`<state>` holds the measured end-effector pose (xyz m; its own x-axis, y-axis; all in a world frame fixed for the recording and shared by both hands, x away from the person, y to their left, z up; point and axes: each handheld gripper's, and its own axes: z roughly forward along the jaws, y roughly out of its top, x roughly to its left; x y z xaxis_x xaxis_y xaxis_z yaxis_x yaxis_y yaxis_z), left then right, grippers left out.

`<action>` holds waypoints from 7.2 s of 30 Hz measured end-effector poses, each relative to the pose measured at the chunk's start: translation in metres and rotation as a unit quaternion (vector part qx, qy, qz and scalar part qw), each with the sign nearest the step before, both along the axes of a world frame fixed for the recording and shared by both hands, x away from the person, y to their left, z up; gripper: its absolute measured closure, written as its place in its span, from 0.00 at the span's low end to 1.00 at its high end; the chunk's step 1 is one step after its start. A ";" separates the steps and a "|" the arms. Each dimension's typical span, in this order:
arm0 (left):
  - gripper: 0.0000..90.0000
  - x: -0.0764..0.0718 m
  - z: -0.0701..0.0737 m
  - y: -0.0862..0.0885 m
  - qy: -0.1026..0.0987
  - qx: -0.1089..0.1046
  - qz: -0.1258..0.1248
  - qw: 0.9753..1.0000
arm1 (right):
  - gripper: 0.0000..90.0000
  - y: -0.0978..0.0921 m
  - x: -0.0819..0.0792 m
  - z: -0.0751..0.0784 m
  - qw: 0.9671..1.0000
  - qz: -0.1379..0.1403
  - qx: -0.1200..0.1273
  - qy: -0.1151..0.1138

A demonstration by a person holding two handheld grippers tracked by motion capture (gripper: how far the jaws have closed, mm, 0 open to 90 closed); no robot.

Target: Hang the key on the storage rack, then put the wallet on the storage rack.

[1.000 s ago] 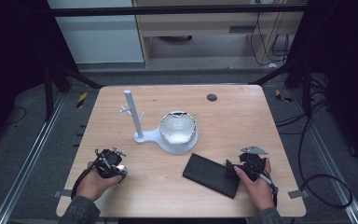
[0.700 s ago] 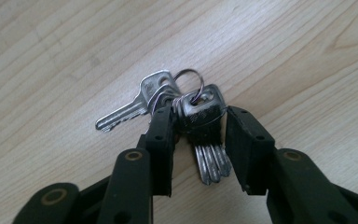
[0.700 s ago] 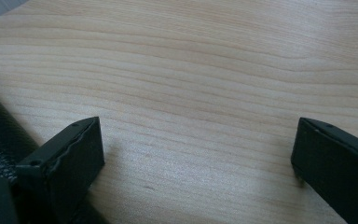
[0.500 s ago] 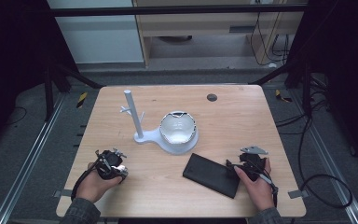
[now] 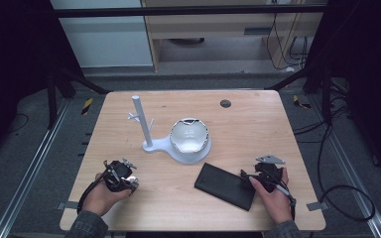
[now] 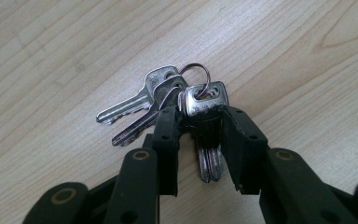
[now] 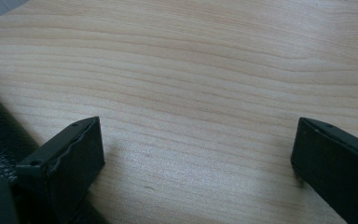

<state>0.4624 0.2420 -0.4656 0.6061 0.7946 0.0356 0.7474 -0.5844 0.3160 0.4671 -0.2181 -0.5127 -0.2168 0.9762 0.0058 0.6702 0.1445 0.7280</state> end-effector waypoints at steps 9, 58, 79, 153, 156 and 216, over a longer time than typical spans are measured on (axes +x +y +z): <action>0.89 -0.002 0.005 0.002 -0.007 -0.016 0.004 1.000 | 0.03 0.000 0.000 0.000 1.000 0.002 -0.002 -0.002; 0.96 0.023 0.143 0.030 -0.091 -0.012 -0.012 0.996 | 0.02 0.000 0.003 0.000 1.000 0.007 -0.005 0.000; 0.96 0.046 0.208 0.023 -0.106 -0.003 -0.028 0.994 | 0.03 0.000 0.002 0.000 1.000 0.004 -0.002 -0.001; 0.96 0.076 0.206 -0.004 -0.100 0.016 -0.034 0.994 | 0.03 0.000 0.002 0.000 1.000 0.007 -0.004 -0.002; 0.96 0.078 0.205 -0.004 -0.100 0.015 -0.035 0.994 | 0.03 0.000 0.002 0.000 1.000 0.007 -0.004 -0.002; 0.43 -0.030 0.050 -0.100 -0.132 -0.083 -0.144 0.977 | 0.11 -0.015 -0.031 0.028 0.998 0.038 -0.005 -0.058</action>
<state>0.4325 0.1419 -0.4160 0.7925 0.6005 0.1067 0.4387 -0.6828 0.5843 0.4366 -0.2329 -0.4850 -0.2889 0.9568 -0.0339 0.5679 0.1998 0.7985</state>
